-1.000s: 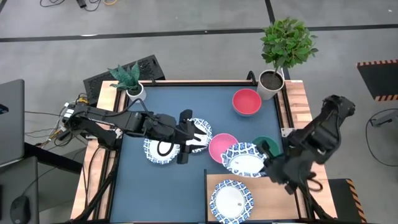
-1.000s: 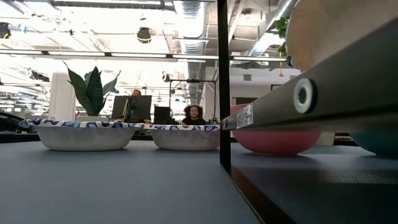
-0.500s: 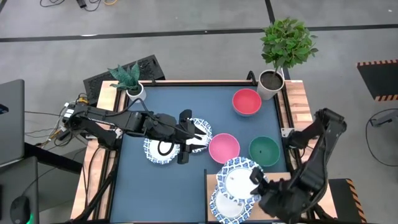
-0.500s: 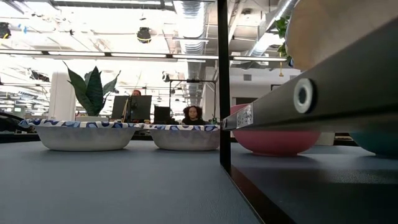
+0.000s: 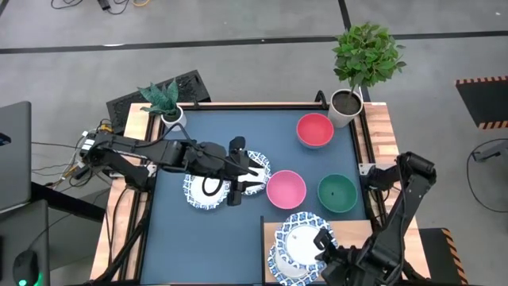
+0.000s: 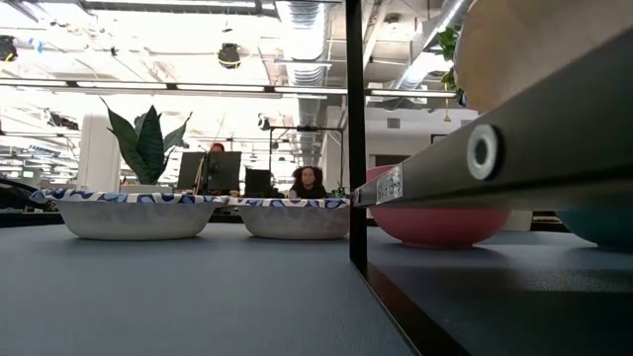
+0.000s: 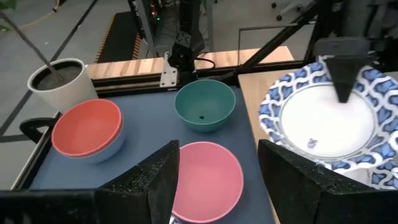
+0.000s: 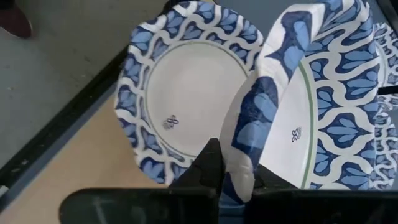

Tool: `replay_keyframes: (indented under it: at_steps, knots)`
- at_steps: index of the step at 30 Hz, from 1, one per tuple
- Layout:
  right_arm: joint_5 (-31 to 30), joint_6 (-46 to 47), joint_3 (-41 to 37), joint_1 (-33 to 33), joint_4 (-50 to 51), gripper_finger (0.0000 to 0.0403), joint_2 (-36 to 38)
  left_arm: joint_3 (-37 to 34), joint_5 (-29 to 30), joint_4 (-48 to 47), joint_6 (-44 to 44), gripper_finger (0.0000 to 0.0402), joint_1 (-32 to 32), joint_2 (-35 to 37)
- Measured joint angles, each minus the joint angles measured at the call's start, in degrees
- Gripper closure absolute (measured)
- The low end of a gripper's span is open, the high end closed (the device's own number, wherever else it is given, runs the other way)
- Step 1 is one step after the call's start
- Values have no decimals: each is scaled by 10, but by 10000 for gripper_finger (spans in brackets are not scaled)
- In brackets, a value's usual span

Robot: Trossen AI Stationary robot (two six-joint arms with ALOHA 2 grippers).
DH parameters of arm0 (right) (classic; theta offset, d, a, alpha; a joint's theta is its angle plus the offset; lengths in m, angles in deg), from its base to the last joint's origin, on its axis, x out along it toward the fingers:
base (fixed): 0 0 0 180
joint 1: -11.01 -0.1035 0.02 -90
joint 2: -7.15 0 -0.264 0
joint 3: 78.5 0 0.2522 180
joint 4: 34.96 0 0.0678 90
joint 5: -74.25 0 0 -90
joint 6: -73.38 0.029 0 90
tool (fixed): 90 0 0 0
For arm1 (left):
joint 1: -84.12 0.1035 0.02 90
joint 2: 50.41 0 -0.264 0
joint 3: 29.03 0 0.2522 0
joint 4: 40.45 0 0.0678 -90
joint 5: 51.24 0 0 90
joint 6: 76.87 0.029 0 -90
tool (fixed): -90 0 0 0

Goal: Place and stack bowls onto a shelf
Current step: Stack the white patterned bowl on the white patterned bowl on the shelf

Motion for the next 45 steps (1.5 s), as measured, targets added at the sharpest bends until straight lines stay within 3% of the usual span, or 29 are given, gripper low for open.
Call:
replay_keyframes:
  at_steps: [10, 15, 23, 30, 40, 45]
  knots:
    - [3, 6, 0, -4, -17, 368, -3, 0, 0, -23, -2, 198, 13, 0]
    - [44, 7, 0, -3, -17, 364, -3, 0, 7, -23, -2, 198, 13, 0]
    - [51, 22, 0, -4, -17, 336, -3, 0, 8, -22, -2, 198, 12, 0]
    - [51, 22, 0, -4, -31, 292, -3, 0, 8, -22, -2, 198, 12, 0]
    - [78, 39, 0, -4, -44, 185, -2, 0, 8, -22, -2, 198, 12, 0]
    - [94, 65, 0, -4, -44, 156, 3, 0, 8, -22, -2, 198, 12, 0]
